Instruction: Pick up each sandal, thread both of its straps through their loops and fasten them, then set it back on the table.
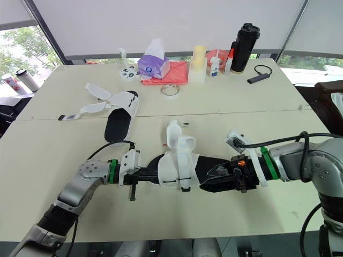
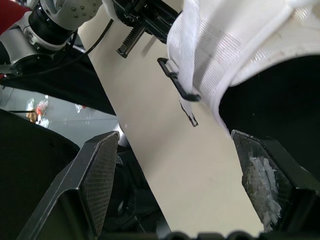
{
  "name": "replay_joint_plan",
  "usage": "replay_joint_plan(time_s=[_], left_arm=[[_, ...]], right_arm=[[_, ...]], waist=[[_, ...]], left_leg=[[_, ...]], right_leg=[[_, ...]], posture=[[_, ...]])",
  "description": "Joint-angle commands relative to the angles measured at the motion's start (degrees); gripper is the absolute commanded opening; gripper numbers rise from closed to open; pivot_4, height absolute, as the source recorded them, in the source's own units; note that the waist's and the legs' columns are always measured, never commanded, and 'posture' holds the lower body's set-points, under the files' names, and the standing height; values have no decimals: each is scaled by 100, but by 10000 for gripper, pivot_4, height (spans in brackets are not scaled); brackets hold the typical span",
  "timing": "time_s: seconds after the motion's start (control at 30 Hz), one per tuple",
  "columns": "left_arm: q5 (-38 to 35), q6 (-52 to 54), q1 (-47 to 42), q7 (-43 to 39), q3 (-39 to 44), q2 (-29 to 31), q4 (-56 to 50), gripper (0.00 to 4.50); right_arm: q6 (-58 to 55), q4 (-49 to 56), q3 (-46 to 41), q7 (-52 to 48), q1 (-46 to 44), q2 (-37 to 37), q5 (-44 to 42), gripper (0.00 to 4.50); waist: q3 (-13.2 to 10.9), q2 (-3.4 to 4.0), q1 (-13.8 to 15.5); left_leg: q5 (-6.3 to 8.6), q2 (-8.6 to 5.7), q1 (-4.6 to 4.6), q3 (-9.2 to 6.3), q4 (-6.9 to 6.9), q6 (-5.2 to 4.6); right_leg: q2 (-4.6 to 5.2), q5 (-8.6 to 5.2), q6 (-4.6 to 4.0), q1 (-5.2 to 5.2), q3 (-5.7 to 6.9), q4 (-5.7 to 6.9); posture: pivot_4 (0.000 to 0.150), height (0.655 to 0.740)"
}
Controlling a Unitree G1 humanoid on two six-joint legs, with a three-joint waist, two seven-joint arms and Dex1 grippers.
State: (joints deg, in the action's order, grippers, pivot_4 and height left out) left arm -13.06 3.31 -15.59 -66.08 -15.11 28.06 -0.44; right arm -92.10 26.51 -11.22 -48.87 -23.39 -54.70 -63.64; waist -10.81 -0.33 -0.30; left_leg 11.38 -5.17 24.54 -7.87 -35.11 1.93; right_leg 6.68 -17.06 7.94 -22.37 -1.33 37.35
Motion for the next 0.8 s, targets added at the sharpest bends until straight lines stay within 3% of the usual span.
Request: replay_joint_plan(time_s=[0.03,0.5,0.8], left_arm=[[297,-331,-30,38,-83,93,264,0],[427,-652,-98,60,-134,178,506,0],[364,-513,-136,96,-168,93,453,0]], right_arm=[[-40,164,-337,347,215,100,-446,38539],[115,5,-429,2116,1043,938,-1592,38539],[417,-291,-3,2990,1061,1512,-1605,38539]], waist=[[0,0,7],[3,0,68],[6,1,92]], left_leg=[[0,0,0,0,0,0],[0,3,-3,-1,-1,-1],[-1,2,-5,-2,-2,-1]], right_leg=[[0,0,0,0,0,0],[-4,0,-1,3,0,1],[-5,-1,-4,6,0,0]], posture=[[1500,7400],[1500,7400],[1500,7400]])
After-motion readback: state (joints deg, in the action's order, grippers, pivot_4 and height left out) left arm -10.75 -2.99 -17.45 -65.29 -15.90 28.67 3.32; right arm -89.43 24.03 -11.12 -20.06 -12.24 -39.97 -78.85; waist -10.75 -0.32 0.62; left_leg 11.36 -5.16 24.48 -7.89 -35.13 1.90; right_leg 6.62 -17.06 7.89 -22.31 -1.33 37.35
